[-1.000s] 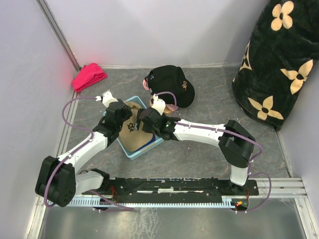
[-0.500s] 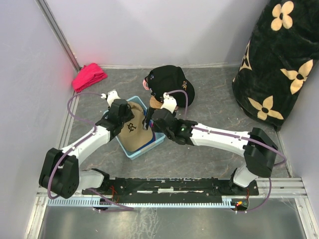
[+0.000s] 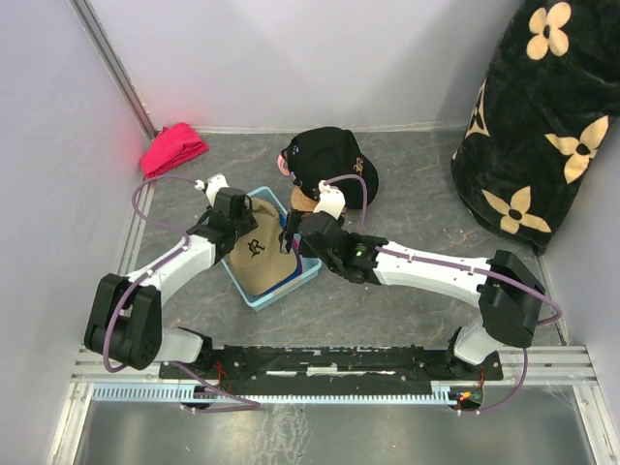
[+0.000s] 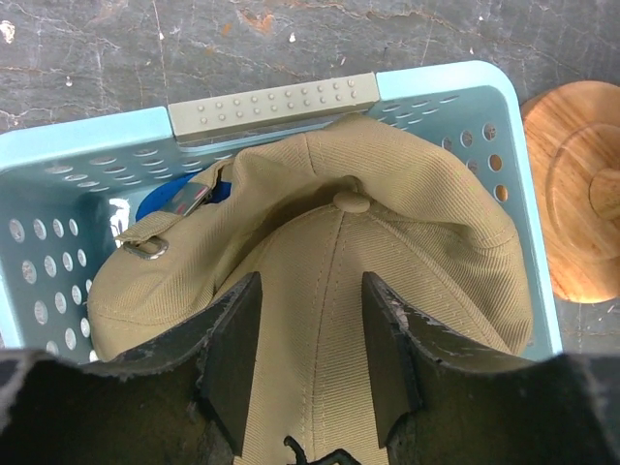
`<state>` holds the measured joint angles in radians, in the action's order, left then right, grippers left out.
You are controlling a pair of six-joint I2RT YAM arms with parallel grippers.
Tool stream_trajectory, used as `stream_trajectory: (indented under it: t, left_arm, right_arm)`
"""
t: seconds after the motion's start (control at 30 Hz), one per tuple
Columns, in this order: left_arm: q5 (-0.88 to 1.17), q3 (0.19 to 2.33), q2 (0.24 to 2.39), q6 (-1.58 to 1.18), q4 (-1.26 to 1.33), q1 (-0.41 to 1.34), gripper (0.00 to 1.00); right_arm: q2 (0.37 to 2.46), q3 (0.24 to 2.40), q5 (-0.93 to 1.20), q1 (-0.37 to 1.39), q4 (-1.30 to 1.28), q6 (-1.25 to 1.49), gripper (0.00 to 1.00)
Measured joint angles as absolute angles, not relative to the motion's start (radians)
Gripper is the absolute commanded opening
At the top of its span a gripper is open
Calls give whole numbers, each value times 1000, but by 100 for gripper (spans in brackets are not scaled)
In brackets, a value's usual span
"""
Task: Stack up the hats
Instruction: Pick up the hat from the bin.
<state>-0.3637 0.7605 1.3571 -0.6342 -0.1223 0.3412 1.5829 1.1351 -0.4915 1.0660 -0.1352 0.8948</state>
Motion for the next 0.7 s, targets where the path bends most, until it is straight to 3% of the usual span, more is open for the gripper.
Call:
stream_trajectory:
  t: [0.2,0.5,0.6,0.67,0.7]
  left_arm:
    - [-323,760,1357,-634,-107,323,56]
    - [-248,760,1377,-635,-82,320,54]
    - [-228,760,1391,-635,-71,320,42]
    - [-217,759,1396,-636,-65,320,23]
    - [-209,758,1399,-636,-62,320,9]
  right_arm:
    - [1583,1135,-492,1066,-135,889,98]
    - [1583,1135,-496,1066,-135,883,98]
    - [1581,1132,-497,1066,-133,883,98]
    - [1575,1126,-499,1066,-133,883,98]
    - [1570,1122,-499,1066,-131,884,98]
